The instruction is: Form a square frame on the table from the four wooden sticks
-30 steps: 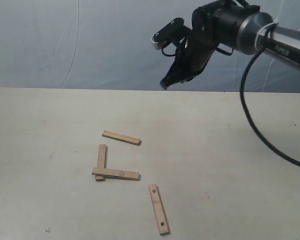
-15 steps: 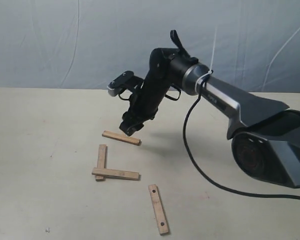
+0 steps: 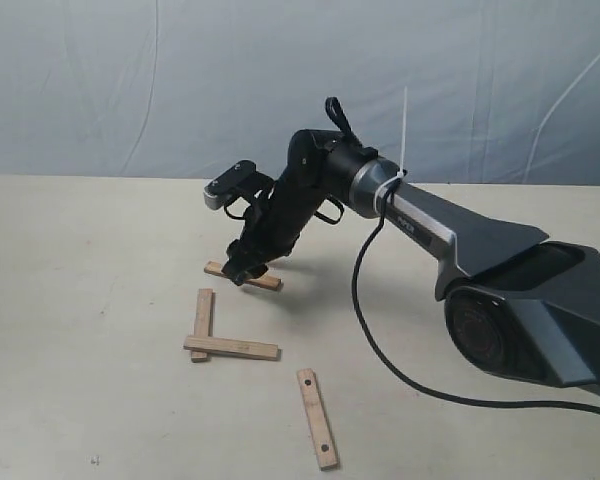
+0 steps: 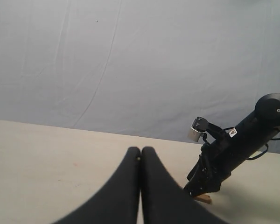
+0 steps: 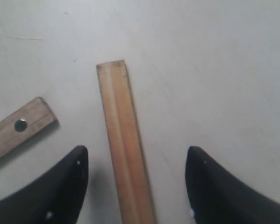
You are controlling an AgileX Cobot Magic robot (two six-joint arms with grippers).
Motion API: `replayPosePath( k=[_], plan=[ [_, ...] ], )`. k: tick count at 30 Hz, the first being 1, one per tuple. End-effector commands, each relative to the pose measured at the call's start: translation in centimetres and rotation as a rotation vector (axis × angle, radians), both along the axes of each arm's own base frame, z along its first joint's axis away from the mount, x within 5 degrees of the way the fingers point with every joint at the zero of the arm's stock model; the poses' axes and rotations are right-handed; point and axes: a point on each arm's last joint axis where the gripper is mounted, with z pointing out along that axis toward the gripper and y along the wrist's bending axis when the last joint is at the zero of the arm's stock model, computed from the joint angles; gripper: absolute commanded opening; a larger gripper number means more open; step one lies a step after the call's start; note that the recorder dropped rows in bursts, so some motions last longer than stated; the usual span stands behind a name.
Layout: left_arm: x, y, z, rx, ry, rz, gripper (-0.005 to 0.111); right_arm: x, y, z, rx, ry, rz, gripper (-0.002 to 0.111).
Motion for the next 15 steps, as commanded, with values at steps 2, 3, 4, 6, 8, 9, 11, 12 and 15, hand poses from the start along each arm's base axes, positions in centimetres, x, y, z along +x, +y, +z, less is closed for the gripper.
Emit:
replayPosePath(
  k=[2,3,4,6,8,9,11,12,15],
  plan=[
    [0.0,0.0,0.0,0.007,-0.009,-0.001,0.0,0.0,0.1,-0.6,0.003,0.01,0.009,0.058],
    [0.0,0.0,0.0,0.007,-0.009,-0.001,0.0,0.0,0.0,-0.8,-0.002,0.014,0.015,0.056],
    [0.0,0.0,0.0,0.007,-0.009,-0.001,0.0,-0.1,0.0,-1.0,-0.009,0.021,0.023,0.051],
    [0.0,0.0,0.0,0.007,-0.009,-0.001,0.0,-0.2,-0.1,-1.3,-0.026,0.028,0.03,0.038],
    [0.0,0.0,0.0,0.007,-0.009,-0.001,0.0,-0.1,-0.3,-1.5,-0.05,0.025,0.035,0.022],
    [0.0,0.0,0.0,0.009,-0.009,-0.001,0.0,-0.1,-0.4,-1.6,-0.063,0.022,0.037,0.009],
    [0.0,0.0,0.0,0.012,-0.01,-0.001,0.0,0.0,-0.6,-1.2,-0.087,-0.001,0.041,0.0],
    [0.0,0.0,0.0,0.015,-0.011,-0.001,0.0,0.1,-0.6,-0.8,-0.09,-0.011,0.043,0.0],
    [0.0,0.0,0.0,0.022,-0.012,-0.001,0.0,0.1,-0.9,1.4,-0.07,-0.037,0.079,0.0]
  ],
)
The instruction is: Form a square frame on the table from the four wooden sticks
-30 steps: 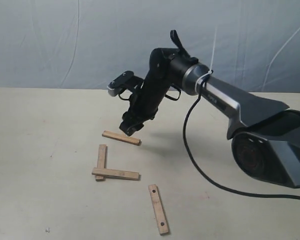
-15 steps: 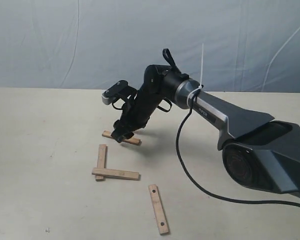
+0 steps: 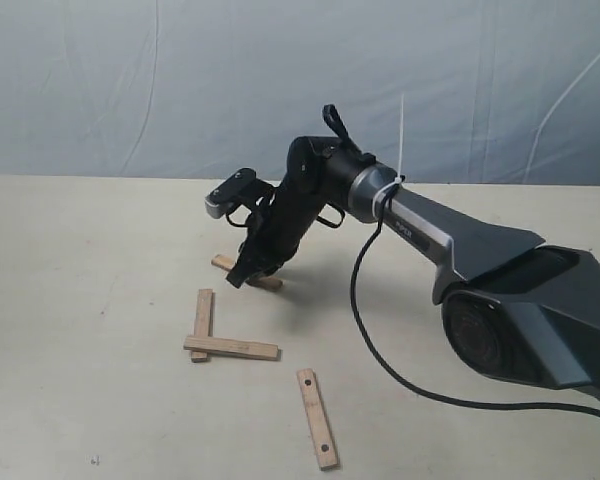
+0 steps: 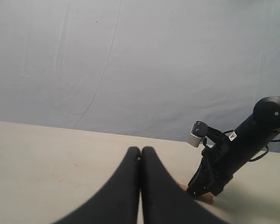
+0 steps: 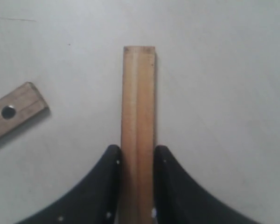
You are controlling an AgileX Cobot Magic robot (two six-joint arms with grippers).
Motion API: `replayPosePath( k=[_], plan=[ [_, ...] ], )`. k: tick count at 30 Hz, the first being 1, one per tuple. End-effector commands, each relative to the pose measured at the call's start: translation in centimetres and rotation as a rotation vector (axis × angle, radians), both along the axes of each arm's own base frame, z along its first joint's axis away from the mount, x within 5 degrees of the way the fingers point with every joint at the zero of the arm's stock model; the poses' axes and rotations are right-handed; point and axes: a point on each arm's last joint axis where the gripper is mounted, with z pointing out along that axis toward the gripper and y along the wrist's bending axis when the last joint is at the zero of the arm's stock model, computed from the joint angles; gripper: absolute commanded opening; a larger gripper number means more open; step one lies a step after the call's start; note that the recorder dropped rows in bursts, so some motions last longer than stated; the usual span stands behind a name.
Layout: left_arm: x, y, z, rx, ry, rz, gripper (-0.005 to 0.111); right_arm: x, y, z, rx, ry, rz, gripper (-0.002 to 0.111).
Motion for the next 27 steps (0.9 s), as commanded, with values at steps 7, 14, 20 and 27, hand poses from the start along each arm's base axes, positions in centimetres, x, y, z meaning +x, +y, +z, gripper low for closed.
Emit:
replayPosePath(
  k=[7,14,20,27],
  plan=[
    [0.0,0.0,0.0,0.016,-0.011,-0.001,0.0,-1.4,-0.7,5.6,-0.024,-0.084,0.374,-0.001],
    [0.0,0.0,0.0,0.02,-0.012,-0.001,0.0,-2.0,0.3,5.1,-0.004,-0.068,0.4,-0.001],
    [0.0,0.0,0.0,0.02,-0.012,-0.001,0.0,-2.6,1.1,3.8,-0.009,-0.017,0.361,-0.001],
    [0.0,0.0,0.0,0.02,-0.012,-0.001,0.0,-2.6,1.1,2.6,-0.013,0.032,0.295,-0.001]
  ],
)
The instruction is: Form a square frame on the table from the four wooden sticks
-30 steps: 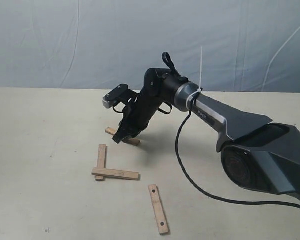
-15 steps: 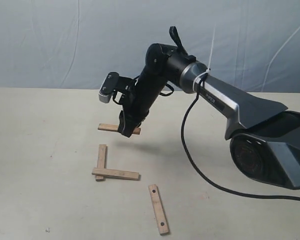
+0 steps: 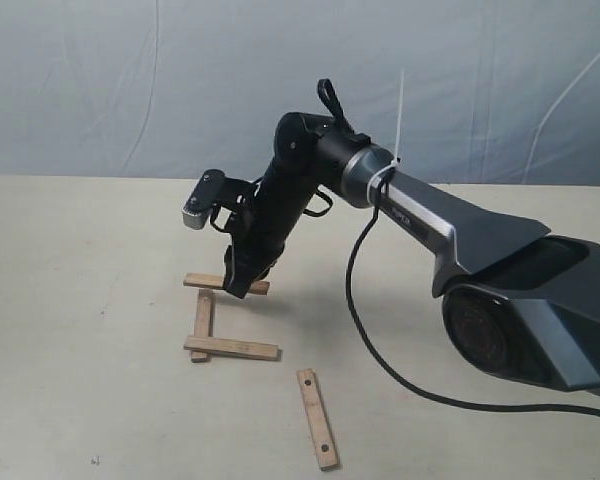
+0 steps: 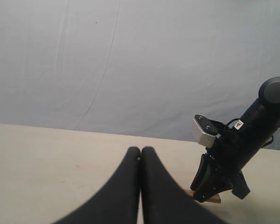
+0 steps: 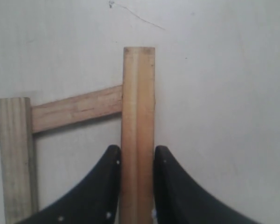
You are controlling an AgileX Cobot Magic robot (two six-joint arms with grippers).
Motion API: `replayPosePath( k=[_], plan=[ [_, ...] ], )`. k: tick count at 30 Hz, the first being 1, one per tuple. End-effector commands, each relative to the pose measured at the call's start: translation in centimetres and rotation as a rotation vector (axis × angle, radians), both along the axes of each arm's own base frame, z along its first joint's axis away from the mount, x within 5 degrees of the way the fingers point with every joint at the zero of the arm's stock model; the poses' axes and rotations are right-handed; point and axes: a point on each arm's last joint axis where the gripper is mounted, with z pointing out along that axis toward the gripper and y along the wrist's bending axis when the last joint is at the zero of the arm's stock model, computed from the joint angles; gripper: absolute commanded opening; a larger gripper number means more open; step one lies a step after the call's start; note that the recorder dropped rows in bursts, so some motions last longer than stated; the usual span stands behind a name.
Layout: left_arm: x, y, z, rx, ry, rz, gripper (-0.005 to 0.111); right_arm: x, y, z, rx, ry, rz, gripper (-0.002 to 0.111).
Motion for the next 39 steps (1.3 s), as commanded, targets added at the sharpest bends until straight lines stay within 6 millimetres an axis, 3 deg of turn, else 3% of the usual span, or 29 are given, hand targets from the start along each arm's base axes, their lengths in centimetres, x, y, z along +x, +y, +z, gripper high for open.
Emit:
replayPosePath(
  k=[1,17,26,30,37,39],
  plan=[
    [0.0,0.0,0.0,0.003,-0.008,-0.001,0.0,0.1,-0.2,-0.4,-0.01,0.034,-0.057,-0.001],
    [0.0,0.0,0.0,0.002,-0.01,-0.001,0.0,0.1,-0.3,-0.5,-0.022,0.054,-0.107,-0.001],
    [0.0,0.0,0.1,0.001,-0.015,-0.001,0.0,-2.1,-1.9,-1.1,-0.106,0.13,-0.038,-0.001],
    [0.0,0.0,0.1,0.001,-0.015,-0.001,0.0,-2.0,-1.7,-1.3,-0.08,0.121,-0.06,-0.001],
    [0.0,0.0,0.1,0.001,-0.014,-0.001,0.0,-1.8,-2.5,3.4,-0.072,0.064,-0.217,-0.001],
    [-0.1,0.0,0.1,0.006,-0.016,-0.001,0.0,-2.5,-2.8,4.4,-0.078,0.082,-0.183,-0.001]
  ],
)
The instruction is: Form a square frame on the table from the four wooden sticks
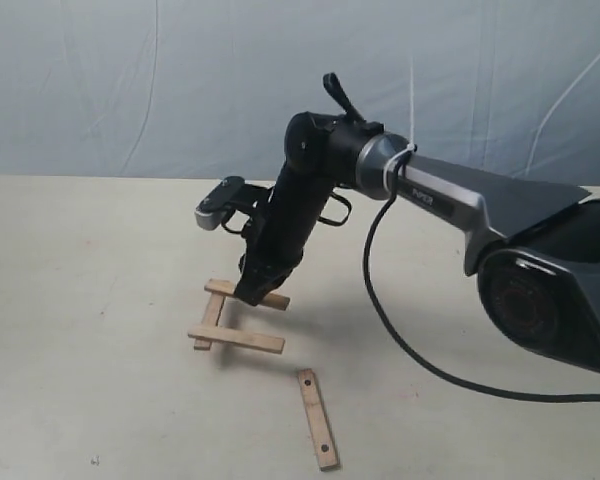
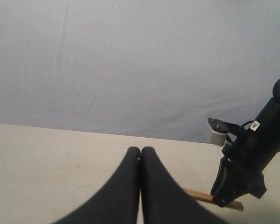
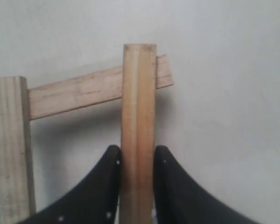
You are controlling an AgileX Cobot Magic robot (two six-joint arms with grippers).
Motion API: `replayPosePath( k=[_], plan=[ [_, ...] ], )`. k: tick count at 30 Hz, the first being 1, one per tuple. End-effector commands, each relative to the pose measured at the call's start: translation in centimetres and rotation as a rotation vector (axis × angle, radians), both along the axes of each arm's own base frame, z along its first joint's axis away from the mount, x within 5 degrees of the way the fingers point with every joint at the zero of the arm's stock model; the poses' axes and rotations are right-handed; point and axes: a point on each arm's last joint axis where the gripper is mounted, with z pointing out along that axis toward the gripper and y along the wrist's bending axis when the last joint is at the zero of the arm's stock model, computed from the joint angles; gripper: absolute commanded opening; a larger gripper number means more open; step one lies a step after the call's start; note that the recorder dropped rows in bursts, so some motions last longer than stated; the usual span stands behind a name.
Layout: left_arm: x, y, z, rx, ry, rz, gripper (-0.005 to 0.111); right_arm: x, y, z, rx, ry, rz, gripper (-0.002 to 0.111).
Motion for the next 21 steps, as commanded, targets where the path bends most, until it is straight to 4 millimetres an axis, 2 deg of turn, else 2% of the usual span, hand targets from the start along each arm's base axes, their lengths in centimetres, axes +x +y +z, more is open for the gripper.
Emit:
replayPosePath(
  k=[1,4,8,14,18,21],
  plan=[
    [-0.1,0.0,0.1,0.006,-0.016,-0.001,0.0,-1.3,-1.1,3.4,0.005,0.012,0.024,-0.001],
    [-0.1,0.0,0.1,0.007,-0.016,-0.001,0.0,-3.2,-1.7,3.6,0.047,0.031,0.149,-0.001],
    [-0.1,0.0,0.1,0.007,-0.016,-0.001,0.0,-5.8,-3.1,1.5,0.065,-0.004,0.275,-0.001],
    [-0.1,0.0,0.1,0.007,-0.016,-0.001,0.0,-8.6,-5.0,-0.4,0.087,-0.11,0.311,-0.001],
    [-0.1,0.0,0.1,0.007,-0.016,-0.001,0.0,-9.9,-5.1,-1.8,0.07,-0.1,0.336,-0.001],
    [-0.1,0.0,0.1,0.007,-0.016,-0.001,0.0,-10.3,-4.4,-2.4,0.066,-0.121,0.355,-0.001]
  ],
)
